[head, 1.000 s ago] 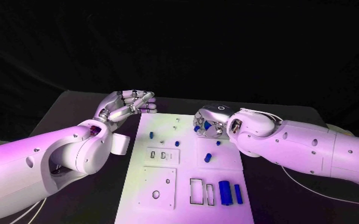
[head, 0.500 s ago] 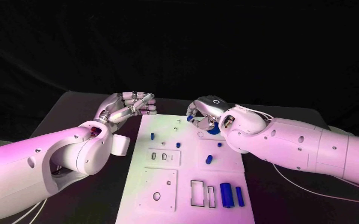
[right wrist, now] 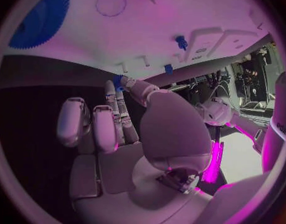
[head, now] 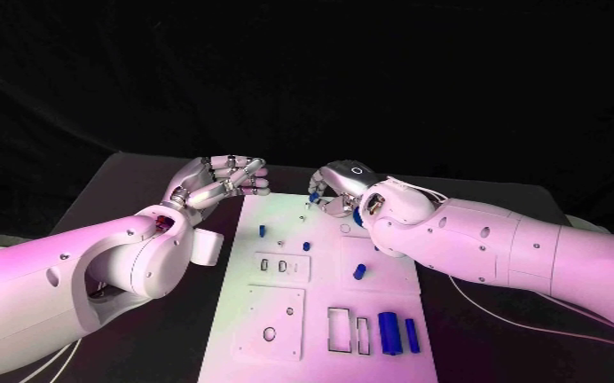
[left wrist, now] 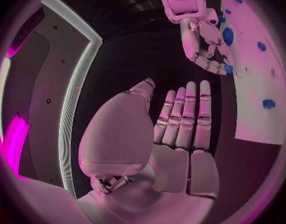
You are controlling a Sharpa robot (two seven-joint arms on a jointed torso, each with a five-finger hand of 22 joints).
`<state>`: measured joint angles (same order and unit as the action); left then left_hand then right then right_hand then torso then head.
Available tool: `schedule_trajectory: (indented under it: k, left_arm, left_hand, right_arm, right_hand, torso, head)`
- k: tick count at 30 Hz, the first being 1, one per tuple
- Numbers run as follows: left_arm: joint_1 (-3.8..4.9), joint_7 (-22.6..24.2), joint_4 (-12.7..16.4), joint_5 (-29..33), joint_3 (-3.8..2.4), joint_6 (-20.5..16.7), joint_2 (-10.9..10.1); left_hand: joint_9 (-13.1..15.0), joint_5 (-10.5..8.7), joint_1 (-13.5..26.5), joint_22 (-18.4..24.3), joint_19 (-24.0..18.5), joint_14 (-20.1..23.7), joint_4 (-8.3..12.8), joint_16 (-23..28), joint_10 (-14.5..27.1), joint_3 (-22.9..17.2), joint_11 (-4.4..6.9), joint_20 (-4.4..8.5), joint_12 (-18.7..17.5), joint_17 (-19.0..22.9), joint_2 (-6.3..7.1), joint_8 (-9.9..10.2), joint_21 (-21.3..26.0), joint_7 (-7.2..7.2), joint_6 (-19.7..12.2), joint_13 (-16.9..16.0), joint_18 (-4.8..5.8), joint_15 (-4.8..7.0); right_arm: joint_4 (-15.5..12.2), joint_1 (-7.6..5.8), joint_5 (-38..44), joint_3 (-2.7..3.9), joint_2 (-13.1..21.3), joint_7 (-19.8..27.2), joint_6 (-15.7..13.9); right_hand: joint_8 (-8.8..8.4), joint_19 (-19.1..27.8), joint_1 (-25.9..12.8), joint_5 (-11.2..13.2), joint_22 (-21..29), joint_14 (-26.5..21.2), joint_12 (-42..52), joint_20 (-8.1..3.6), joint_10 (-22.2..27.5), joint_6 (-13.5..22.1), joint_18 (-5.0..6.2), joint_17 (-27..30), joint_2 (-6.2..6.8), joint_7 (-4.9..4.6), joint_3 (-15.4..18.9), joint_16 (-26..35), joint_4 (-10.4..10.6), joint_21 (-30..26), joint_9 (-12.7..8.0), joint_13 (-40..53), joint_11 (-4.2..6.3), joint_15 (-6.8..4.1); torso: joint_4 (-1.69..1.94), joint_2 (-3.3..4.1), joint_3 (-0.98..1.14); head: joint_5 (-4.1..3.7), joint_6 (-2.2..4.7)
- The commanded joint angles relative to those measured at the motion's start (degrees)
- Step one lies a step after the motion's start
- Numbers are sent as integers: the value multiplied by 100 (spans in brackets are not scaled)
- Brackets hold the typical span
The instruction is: Assemble the parts on the task board
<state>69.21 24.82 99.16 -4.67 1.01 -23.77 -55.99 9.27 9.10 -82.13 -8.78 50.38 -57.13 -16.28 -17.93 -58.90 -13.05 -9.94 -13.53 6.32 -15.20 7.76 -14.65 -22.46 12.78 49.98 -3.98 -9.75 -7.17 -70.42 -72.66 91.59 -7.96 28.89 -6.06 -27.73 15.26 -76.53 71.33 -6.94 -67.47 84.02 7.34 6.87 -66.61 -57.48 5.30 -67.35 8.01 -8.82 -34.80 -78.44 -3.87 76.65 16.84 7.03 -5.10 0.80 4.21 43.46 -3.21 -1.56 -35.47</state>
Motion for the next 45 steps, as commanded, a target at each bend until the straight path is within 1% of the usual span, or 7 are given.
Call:
schedule_trajectory:
  k: [1,9,18,27,33,40,45]
  left_arm:
    - [23,29,21,23,-6,112,16]
    - [49,28,23,23,-6,114,21]
    - [68,27,29,23,-6,112,17]
    - [81,27,21,23,-6,113,24]
    - [83,26,9,23,-6,114,31]
    - [83,20,2,23,-6,108,24]
    - [83,18,-14,30,-6,107,22]
  left_hand:
    - [1,0,-31,-8,41,0,-12,-29,33,-1,-19,-1,-40,-10,-22,7,-24,45,-4,6,-71,-21]
    - [1,0,-31,-8,41,0,-12,-29,33,-1,-19,-1,-40,-10,-22,7,-24,45,-4,6,-71,-21]
    - [1,0,-31,-8,41,0,-12,-29,33,-1,-19,-1,-40,-10,-22,7,-24,45,-4,6,-71,-21]
    - [1,-2,-43,-6,36,8,-9,-25,29,-4,-19,-1,-47,-16,-26,7,-25,43,-4,6,-70,-22]
    - [1,-2,-44,-5,35,10,-9,-23,29,-4,-19,-2,-49,-17,-26,7,-25,43,-5,6,-70,-22]
    - [0,-2,-47,-5,33,16,-9,-20,29,-5,-20,-2,-51,-18,-27,8,-24,44,-6,6,-69,-23]
    - [-1,-3,-48,-4,30,23,-9,-16,32,-4,-23,-3,-57,-20,-26,10,-24,49,-10,7,-69,-25]
  right_arm:
    - [56,10,-83,0,-55,61,58]
    - [113,27,-171,-1,-133,115,152]
    - [179,60,-191,-8,-206,133,251]
    - [288,90,-159,-20,-281,70,420]
    - [296,97,-138,-24,-280,73,370]
    - [239,110,-133,-27,-218,77,286]
    - [216,118,-134,-28,-183,75,181]
  right_hand:
    - [25,-17,-15,40,-10,199,-8,-25,-25,-23,-54,0,-36,-16,-38,-39,0,36,15,-5,-9,-22]
    - [25,-12,-18,41,-2,198,-10,-25,-24,-21,-52,4,-35,-17,-40,-38,3,31,17,-6,-10,-21]
    - [22,-5,-45,44,-2,196,-19,-21,-14,-1,-51,10,-12,-23,-48,-41,12,30,26,-10,-16,-16]
    - [8,42,-99,54,46,183,-60,-8,46,57,-39,47,41,-42,-63,-36,32,-2,47,-28,-38,2]
    - [-192,287,-212,69,353,104,-254,94,436,435,27,285,229,-212,-57,63,68,-215,15,-133,-195,130]
    - [45,112,-39,40,55,141,-4,42,67,70,-17,178,30,-45,-203,-37,26,-44,170,-62,-49,26]
    - [97,77,-50,58,-4,145,30,16,2,6,-29,178,14,-9,-209,-49,33,-9,213,-55,-18,0]
  torso:
    - [17,17,-20]
    - [13,20,-22]
    - [38,26,-31]
    - [14,25,-30]
    - [8,21,-32]
    - [10,19,-30]
    - [13,12,-25]
  head:
    - [-18,-3]
    - [-13,-26]
    - [0,-44]
    - [14,-71]
    - [6,-82]
    - [0,-81]
    - [4,-74]
